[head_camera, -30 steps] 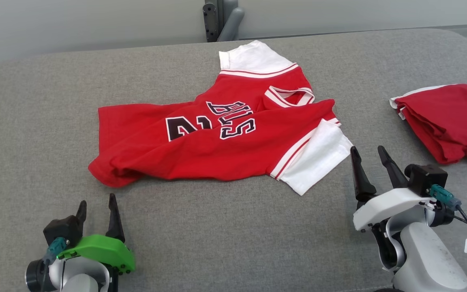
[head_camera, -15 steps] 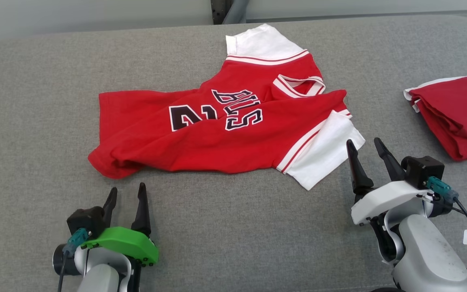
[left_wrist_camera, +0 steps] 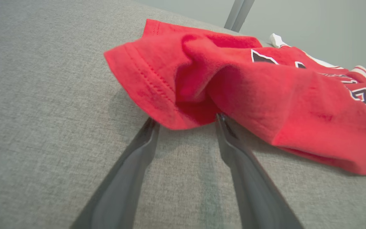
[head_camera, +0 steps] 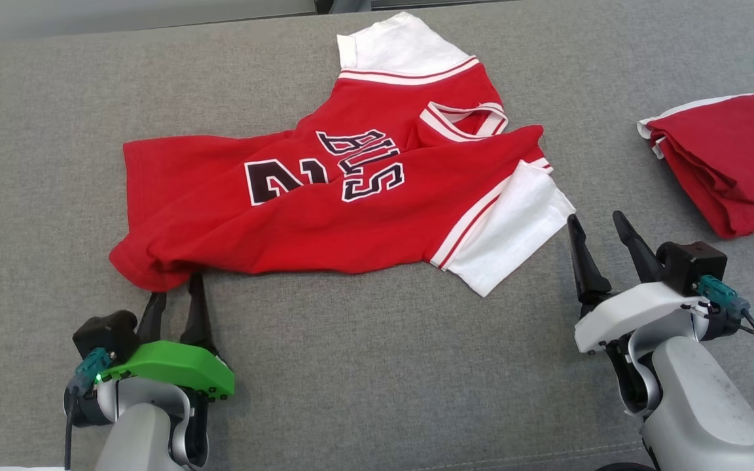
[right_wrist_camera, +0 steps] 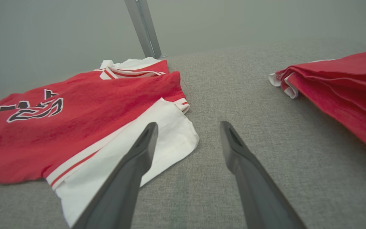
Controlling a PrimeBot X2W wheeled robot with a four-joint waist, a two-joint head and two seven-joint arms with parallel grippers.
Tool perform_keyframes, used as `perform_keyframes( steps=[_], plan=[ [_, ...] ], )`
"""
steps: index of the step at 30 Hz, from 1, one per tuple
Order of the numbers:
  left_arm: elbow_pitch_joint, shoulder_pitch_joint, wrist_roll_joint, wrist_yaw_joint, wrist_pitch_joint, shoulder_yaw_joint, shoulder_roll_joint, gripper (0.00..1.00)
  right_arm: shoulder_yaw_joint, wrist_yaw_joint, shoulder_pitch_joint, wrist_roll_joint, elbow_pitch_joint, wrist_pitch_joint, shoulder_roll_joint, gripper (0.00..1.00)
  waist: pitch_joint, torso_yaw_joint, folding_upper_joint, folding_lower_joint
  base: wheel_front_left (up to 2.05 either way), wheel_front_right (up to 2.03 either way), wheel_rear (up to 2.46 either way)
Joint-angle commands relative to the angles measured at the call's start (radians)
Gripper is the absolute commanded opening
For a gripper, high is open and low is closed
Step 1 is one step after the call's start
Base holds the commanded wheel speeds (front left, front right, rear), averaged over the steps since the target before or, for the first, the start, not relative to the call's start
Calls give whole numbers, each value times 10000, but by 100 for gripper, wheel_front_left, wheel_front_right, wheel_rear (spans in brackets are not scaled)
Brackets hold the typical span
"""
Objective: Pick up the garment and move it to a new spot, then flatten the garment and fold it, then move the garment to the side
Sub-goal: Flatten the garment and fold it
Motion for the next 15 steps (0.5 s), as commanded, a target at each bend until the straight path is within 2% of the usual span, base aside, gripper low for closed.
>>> perform_keyframes(
  steps=[1,10,15],
  plan=[
    [-77,-156,24,-81,-28,121,38,0,-19,-9,-80,109,-38,-29,-60,100,28,-6,0,0,0,0,0],
    [-24,88,299,-414,-30,93,44,0,-142,-9,51,122,16,-29,-16,100,-187,212,0,0,0,0,0],
    [-262,-10,920,-652,-30,-228,206,0,-360,-9,339,199,33,-29,149,100,-672,793,0,0,0,0,0]
  ],
)
